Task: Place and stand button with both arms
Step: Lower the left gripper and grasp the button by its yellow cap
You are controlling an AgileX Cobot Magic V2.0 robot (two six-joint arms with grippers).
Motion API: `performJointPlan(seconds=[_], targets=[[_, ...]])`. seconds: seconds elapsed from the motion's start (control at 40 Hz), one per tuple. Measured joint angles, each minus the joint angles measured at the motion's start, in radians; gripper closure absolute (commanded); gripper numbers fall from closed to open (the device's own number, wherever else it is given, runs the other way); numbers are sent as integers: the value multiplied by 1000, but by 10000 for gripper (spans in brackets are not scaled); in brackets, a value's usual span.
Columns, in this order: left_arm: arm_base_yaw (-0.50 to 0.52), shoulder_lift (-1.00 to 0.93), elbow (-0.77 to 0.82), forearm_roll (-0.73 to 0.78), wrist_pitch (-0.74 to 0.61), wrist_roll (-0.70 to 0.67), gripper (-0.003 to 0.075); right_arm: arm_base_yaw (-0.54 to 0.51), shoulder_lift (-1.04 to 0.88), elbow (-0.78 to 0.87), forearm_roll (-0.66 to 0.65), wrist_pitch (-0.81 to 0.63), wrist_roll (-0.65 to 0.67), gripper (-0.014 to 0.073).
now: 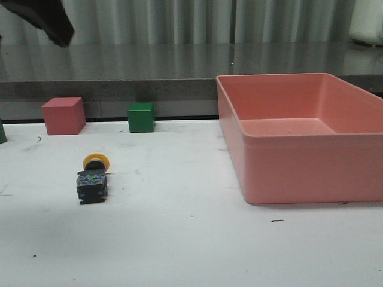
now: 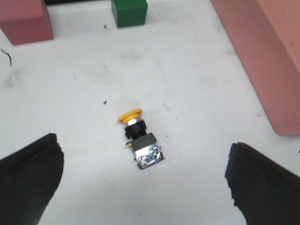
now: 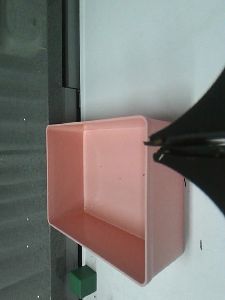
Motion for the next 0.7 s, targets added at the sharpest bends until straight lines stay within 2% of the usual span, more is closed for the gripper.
performJointPlan(seconds=[0.225, 0.449, 0.699], targets=[[0, 262, -217, -18, 225, -79, 48, 0, 0, 0, 0, 0, 0, 662], [0, 480, -363, -20, 306, -128, 48, 0, 0, 0, 0, 2, 0, 662], [0, 660, -443, -16, 357, -149, 49, 0, 0, 0, 0, 2, 0, 662]])
